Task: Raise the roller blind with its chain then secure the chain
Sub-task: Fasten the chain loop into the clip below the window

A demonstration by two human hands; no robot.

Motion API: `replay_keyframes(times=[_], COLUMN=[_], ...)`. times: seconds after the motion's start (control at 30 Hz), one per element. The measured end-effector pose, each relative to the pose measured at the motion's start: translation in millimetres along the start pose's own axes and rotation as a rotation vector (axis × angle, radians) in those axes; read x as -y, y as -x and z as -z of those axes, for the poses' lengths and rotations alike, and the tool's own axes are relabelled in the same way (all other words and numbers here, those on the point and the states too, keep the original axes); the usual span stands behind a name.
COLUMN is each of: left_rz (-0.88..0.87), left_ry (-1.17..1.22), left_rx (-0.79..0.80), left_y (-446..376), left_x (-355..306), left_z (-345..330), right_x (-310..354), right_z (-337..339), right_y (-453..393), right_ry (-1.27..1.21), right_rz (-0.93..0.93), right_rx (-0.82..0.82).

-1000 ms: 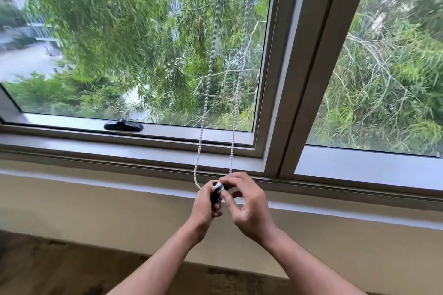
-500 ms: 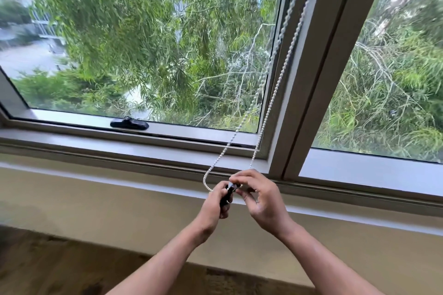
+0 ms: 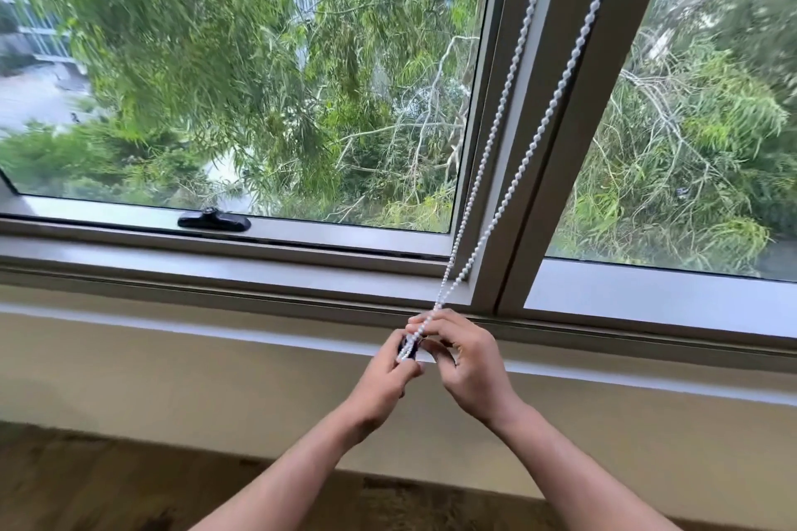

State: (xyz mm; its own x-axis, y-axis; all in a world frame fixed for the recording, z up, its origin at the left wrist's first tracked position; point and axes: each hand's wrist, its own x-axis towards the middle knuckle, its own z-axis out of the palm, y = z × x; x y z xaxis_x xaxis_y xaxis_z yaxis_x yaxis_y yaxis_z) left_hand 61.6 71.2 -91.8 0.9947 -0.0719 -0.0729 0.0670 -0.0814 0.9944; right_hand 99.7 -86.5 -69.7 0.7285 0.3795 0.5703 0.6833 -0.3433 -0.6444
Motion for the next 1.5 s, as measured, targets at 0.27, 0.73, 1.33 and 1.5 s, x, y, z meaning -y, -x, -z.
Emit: replay_keyframes(times=[0.27,0.73,1.33,1.5], left_rz=[-0.026,-0.024,-0.175,-0.159], left_ry=[-0.005,-0.087,-0.341,-0.354], left_rx=[0.024,0.035,-0.010,0.029], left_y=[5,1,-3,-5], left_x=[-7,-13,-3,1], left_z=[1,-2,-1,1], right_x=[1,1,-13,-15], right_z=[-4,-1,10,17], right_y=[6,3,1,-2], right_ry=[-0.018,0.030,-0.056,0.010], right_rz=[-0.001,-0.032,-0.096,0.025], right_rx=[-0.001,-0.067,-0.027,0.032])
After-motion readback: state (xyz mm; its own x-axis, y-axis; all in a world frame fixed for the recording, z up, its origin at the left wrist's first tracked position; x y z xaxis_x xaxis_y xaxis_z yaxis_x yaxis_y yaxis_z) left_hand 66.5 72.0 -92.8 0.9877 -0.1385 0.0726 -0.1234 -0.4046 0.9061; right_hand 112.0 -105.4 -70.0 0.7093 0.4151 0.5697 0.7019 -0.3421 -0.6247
